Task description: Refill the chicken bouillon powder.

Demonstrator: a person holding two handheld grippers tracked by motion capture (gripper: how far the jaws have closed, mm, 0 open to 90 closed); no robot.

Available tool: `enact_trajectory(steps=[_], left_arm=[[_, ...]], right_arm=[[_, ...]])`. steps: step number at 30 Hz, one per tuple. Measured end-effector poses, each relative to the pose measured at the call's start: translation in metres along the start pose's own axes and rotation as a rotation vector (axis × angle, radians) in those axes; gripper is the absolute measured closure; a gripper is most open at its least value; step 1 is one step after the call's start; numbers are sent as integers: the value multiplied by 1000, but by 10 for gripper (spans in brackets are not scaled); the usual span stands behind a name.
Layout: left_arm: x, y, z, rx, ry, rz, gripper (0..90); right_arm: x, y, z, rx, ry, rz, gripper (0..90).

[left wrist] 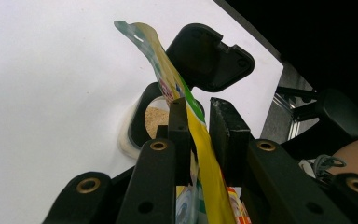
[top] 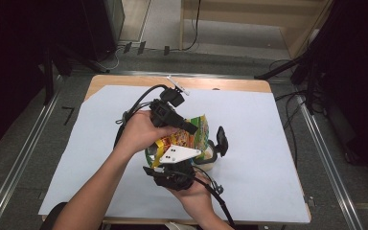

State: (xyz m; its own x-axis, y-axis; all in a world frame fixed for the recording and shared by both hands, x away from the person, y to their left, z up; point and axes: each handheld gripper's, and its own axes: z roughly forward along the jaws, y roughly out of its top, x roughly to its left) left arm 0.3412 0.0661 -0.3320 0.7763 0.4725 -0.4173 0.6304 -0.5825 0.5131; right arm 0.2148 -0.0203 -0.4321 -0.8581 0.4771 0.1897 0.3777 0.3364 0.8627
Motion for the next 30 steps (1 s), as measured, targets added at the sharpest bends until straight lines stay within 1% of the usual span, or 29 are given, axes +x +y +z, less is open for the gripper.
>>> enact_trajectory(steps=[7,8,10,15,17,18,20,25,27,30], left_arm=[[1,0,1,4,0,-3,795],[3,0,2,3,-8,-7,795],[3,0,2,5,-9,-8,795],[2,0,2,5,-7,-7,795],[1,0,2,4,0,-5,794],[0,0,0,-10,8,2,792],[0,0,-2,-20,19,4,785],[1,0,-6,-39,14,3,782],[0,0,-6,-41,13,2,782],[0,0,-5,-32,14,0,780]], right_arm=[[0,0,0,2,-1,1,699],[-1,0,1,7,-4,-1,698],[-1,0,1,7,-3,-3,699],[-1,-1,1,7,-6,-1,698],[-1,-1,1,8,-5,-1,699],[-1,0,0,6,-2,-2,698],[-1,0,0,4,4,-4,698],[0,3,-1,3,16,-4,698],[0,3,-2,3,15,-7,698],[0,4,-2,1,22,2,698]])
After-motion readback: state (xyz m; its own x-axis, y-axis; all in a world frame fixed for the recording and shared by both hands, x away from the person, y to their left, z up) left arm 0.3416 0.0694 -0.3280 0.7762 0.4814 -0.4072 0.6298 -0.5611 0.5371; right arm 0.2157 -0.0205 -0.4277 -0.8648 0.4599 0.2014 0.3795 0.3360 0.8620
